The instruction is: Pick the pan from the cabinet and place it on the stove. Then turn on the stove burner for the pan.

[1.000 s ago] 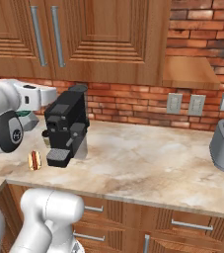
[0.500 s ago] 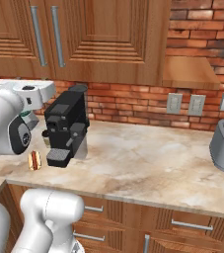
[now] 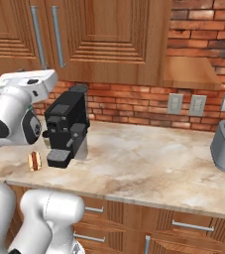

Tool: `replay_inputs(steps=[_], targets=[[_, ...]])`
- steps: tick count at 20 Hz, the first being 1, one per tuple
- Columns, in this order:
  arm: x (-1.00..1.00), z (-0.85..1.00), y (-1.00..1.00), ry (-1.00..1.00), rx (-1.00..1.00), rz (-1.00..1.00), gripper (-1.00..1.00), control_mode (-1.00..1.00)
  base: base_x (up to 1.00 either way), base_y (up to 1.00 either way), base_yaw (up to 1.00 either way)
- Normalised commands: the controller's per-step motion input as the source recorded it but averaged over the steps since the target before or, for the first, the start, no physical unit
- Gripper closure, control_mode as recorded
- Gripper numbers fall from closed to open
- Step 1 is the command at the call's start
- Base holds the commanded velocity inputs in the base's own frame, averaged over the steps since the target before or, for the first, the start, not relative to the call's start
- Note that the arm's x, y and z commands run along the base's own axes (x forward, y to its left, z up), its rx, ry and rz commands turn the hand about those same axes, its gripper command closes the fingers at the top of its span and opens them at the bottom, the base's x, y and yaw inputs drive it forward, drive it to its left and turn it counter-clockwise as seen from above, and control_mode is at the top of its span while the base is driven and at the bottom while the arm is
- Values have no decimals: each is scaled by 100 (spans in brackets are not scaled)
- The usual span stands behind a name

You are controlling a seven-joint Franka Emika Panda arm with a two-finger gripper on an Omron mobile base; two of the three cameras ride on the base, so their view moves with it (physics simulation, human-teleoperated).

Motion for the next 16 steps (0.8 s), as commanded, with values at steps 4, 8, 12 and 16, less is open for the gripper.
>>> replay_inputs(steps=[4, 8, 12, 16], targets=[[18, 25, 0, 0, -3, 0, -100, -100, 0, 0, 0], [15, 25, 0, 2, 0, -2, -100, -100, 0, 0, 0], [14, 19, 0, 4, 0, -5, -100, -100, 0, 0, 0], [16, 7, -1, 8, 0, -4, -100, -100, 0, 0, 0]])
